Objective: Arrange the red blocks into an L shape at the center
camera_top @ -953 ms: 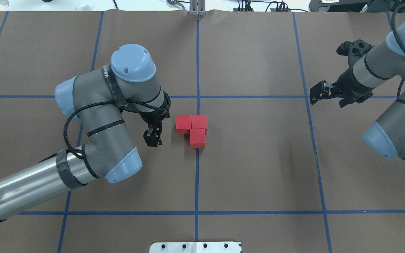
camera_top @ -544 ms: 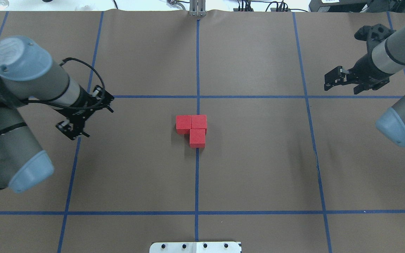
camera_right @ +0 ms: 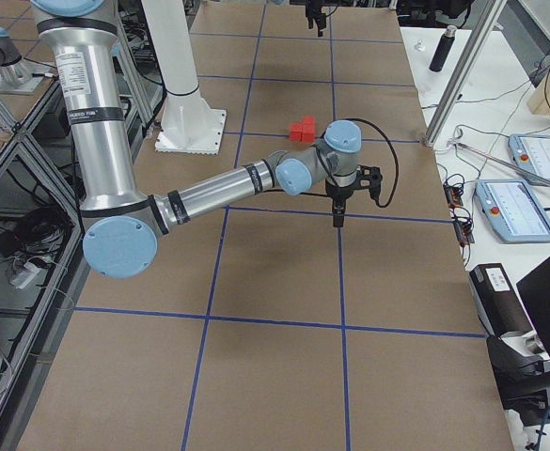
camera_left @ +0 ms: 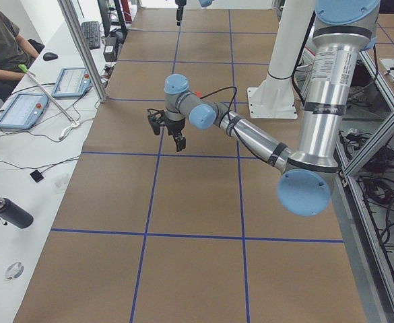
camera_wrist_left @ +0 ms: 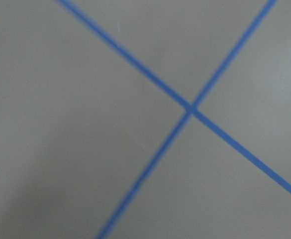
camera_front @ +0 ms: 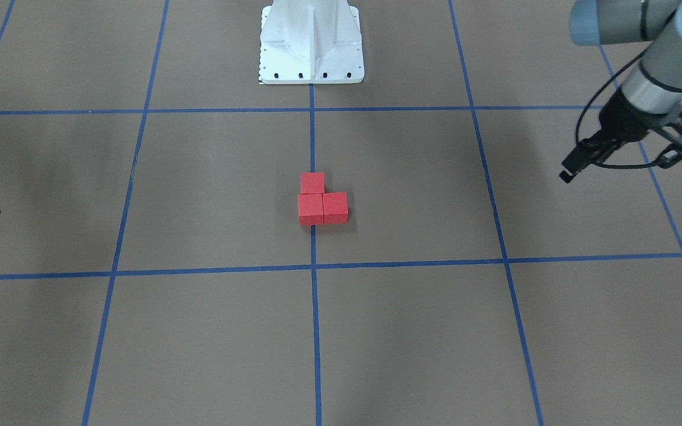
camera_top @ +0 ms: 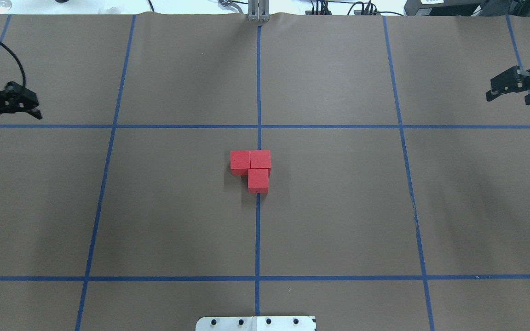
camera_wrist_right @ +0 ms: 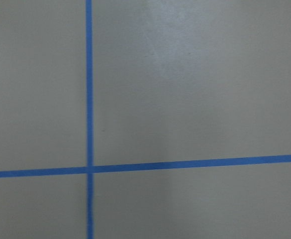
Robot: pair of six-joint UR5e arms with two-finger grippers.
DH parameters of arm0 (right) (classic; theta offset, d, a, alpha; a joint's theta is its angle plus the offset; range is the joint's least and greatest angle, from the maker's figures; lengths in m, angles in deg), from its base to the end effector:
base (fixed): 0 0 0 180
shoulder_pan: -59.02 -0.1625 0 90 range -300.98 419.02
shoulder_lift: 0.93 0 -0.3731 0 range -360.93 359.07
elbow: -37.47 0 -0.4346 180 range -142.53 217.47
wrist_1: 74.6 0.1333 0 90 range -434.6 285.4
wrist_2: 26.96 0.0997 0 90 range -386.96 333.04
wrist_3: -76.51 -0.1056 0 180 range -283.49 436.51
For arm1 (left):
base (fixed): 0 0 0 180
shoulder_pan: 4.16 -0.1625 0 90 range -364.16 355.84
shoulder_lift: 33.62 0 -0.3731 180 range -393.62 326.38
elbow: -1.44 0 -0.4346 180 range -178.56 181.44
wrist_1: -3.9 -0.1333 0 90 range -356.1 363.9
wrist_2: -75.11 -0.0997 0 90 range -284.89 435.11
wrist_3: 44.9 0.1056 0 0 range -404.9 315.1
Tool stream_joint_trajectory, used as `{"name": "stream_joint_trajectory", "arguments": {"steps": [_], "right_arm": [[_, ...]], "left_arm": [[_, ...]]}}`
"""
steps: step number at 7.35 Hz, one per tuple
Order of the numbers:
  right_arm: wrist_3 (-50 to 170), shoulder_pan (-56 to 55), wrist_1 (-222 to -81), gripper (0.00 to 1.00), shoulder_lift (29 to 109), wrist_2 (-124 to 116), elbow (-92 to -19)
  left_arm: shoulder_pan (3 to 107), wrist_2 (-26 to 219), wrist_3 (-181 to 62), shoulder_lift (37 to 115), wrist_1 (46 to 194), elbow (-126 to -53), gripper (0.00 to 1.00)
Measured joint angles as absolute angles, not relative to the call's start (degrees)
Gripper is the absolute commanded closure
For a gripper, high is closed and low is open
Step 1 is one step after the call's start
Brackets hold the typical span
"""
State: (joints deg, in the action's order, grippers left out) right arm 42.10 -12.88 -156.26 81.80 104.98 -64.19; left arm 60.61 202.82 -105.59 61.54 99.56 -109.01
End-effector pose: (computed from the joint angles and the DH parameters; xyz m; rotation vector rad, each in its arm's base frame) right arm -0.1215 -0.5736 0.4157 0.0898 -0.8440 0.0932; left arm 0.1740 -0.5305 0.3659 -0.0527 0.8326 -0.4034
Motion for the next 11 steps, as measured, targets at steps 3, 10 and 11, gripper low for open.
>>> {"name": "stream_joint_trajectory", "arguments": {"steps": [3,10,11], "right_arm": [[53.67,-23.09,-156.58,0.01,85.27,112.87,-60.69],[73.1,-25.52,-163.68,0.01,82.23,108.64,-54.32],[72.95,-25.52,-163.58,0.01,82.56,108.16,-53.97]], "left_arm": [[75.16,211.93,-73.96,58.97,100.01,-96.5,0.0],[83.18,212.73,-63.31,62.54,96.61,-90.42,0.0],[83.45,212.75,-63.33,62.57,96.17,-90.53,0.0]]}}
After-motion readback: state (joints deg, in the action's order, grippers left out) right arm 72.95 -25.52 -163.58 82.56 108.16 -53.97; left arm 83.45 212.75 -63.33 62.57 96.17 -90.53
